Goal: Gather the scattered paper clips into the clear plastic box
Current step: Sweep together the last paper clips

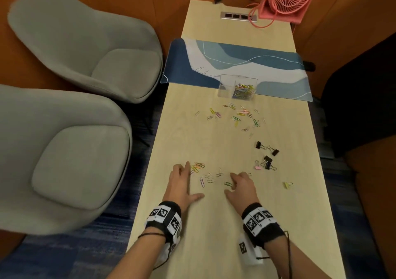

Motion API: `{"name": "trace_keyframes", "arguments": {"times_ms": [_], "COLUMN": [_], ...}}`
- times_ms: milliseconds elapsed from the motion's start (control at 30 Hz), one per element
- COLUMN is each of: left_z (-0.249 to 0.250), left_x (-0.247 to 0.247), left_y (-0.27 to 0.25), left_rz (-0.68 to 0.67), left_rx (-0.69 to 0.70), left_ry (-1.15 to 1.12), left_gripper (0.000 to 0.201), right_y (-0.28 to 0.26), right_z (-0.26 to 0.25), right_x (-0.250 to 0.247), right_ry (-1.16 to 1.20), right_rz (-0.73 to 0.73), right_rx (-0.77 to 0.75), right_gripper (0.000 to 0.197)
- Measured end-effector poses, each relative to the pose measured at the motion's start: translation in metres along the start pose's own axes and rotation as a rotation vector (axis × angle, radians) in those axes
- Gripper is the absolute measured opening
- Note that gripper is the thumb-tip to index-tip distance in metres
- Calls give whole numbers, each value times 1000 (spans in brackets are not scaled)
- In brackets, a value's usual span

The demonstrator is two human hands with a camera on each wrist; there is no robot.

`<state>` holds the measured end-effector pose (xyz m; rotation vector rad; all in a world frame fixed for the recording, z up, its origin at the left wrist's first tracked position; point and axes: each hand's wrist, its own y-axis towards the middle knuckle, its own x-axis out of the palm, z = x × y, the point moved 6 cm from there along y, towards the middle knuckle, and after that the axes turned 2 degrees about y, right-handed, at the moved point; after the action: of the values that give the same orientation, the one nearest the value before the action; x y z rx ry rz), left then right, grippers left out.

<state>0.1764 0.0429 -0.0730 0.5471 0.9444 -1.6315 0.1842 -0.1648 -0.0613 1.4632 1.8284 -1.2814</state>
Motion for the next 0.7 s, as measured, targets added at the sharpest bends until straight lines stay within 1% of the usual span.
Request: {"name": "trace_keyframes", "arguments": {"times_ms": [67,100,200,233,333,433,467,533,600,633,667,700], "left_z": [13,20,34,36,35,25,21,14,10,10,10,10], "left_x": [6,8,10,10,11,12,14,17,16,13,11,9], "left_y": [7,11,20,21,22,15,13,8,4,3,3,3], "left_rz": [37,60,89,83,88,142,141,105,86,89,96,98], "left_rx": [41,62,133,152,201,236,235,222,205,199,189,177], "left_ry": [24,46,149,181,220,184,196,234,233,222,207,193], "left_gripper": [102,94,64,55,36,16,11,8,5,4,6,9], "right_y": [6,10,19,20,17,9,7,3,-1,-5,-9,-11], "right_z": [-10,-15,-22,-21,-19,-31,-37,-48,-58,-61,-61,-59], "right_x": [2,3,2,0,0,12,16,18,22,30,38,42], "right_ry": [52,77,79,74,76,-13,-47,-148,-305,-429,-516,-549], "right_rz": [50,61,71,81,94,97,91,101,107,67,-6,-41], "right_rx": [-3,-9,-21,-20,-63,-194,-222,-265,-344,-400,-423,-432], "right_gripper": [48,45,31,30,44,53,55,56,53,50,47,45]}}
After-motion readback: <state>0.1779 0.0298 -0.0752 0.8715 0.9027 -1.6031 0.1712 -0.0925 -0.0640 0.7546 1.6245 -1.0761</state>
